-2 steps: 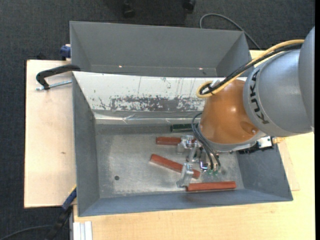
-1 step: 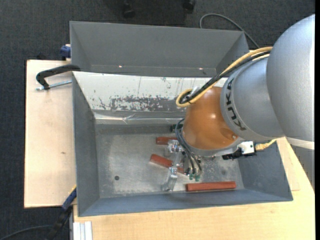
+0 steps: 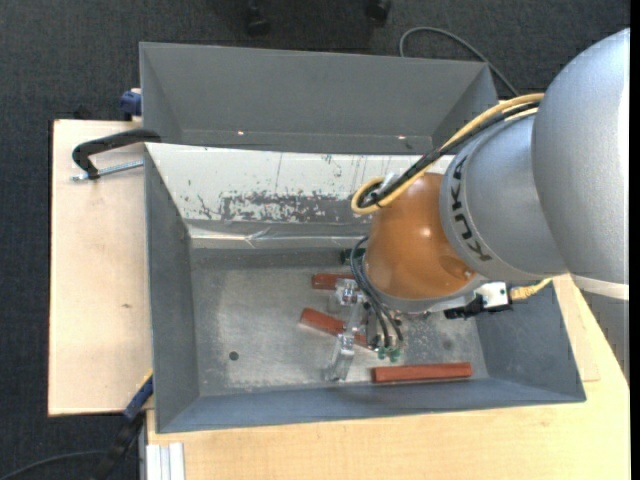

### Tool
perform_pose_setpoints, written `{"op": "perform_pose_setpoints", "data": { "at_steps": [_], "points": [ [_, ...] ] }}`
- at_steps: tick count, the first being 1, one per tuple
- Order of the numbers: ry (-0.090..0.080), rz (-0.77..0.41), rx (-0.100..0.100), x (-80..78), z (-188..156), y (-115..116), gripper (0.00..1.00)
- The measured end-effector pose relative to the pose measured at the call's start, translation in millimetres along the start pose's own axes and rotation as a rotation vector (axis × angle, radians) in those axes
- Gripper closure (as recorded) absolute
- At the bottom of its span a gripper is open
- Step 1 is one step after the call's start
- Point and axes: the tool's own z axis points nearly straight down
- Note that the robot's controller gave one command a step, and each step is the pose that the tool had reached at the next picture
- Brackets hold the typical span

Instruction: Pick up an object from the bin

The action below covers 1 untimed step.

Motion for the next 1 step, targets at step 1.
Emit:
{"op": "perform_pose_setpoints", "data": {
  "at_steps": [1],
  "points": [
    [-0.001,0.001,0.000,-0.2,-0.1,0.0,1.00]
  ]
}}
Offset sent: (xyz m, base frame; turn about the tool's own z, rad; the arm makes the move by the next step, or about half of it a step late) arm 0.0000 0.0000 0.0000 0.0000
